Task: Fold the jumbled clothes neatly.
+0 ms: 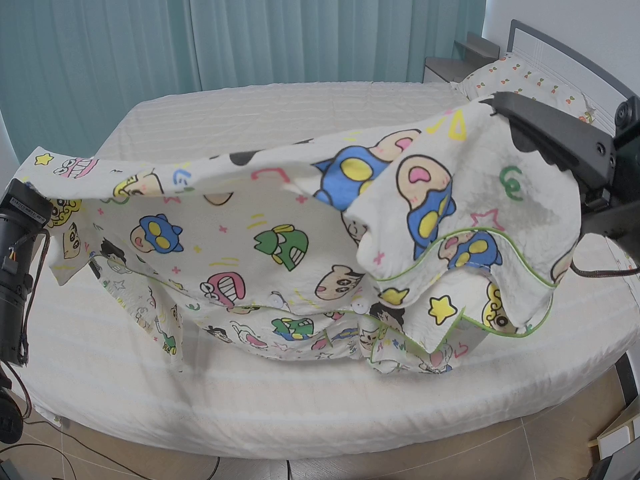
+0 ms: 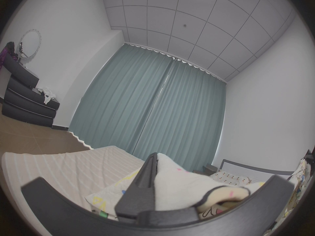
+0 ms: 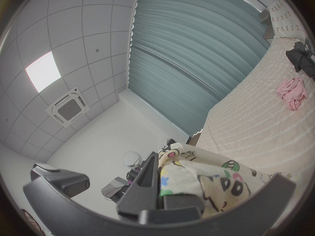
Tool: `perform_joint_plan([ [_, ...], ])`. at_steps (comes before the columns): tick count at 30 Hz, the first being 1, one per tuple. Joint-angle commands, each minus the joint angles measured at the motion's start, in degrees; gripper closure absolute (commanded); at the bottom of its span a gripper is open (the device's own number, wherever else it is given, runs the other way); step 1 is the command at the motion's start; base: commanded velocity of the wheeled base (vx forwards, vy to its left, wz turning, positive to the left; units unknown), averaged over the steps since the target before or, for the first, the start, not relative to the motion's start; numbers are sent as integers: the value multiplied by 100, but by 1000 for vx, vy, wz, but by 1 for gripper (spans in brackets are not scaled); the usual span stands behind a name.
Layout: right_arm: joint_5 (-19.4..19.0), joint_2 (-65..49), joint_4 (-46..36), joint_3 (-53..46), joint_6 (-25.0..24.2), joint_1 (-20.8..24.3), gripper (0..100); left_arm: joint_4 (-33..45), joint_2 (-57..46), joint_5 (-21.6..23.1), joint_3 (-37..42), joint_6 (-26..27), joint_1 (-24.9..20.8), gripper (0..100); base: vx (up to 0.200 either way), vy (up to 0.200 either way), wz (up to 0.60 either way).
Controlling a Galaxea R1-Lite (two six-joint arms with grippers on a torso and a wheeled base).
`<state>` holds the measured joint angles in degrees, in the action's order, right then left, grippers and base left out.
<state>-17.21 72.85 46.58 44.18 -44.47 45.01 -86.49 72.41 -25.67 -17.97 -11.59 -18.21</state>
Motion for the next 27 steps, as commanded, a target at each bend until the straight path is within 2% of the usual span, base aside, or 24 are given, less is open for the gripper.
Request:
perform_joint_plan([
  [1,-10,-386,-17,-190,0,131,100,27,-342,10,145,8,-16,100,0,0,0],
  [7,-10,-579,-97,-357,0,245,100,229,-570,10,268,8,-33,100,0,0,0],
  [13,-19,-526,-263,-410,0,184,100,836,-667,36,531,-10,-51,100,0,0,0],
  [16,-10,-289,-272,-419,0,17,100,1064,-491,27,610,-45,-60,100,0,0,0],
  [22,-19,440,-202,-410,0,-484,100,1047,300,-17,531,-54,-42,100,0,0,0],
  [27,-28,1003,-53,-340,0,-871,100,1047,1064,-34,4,-45,-7,100,0,0,0],
])
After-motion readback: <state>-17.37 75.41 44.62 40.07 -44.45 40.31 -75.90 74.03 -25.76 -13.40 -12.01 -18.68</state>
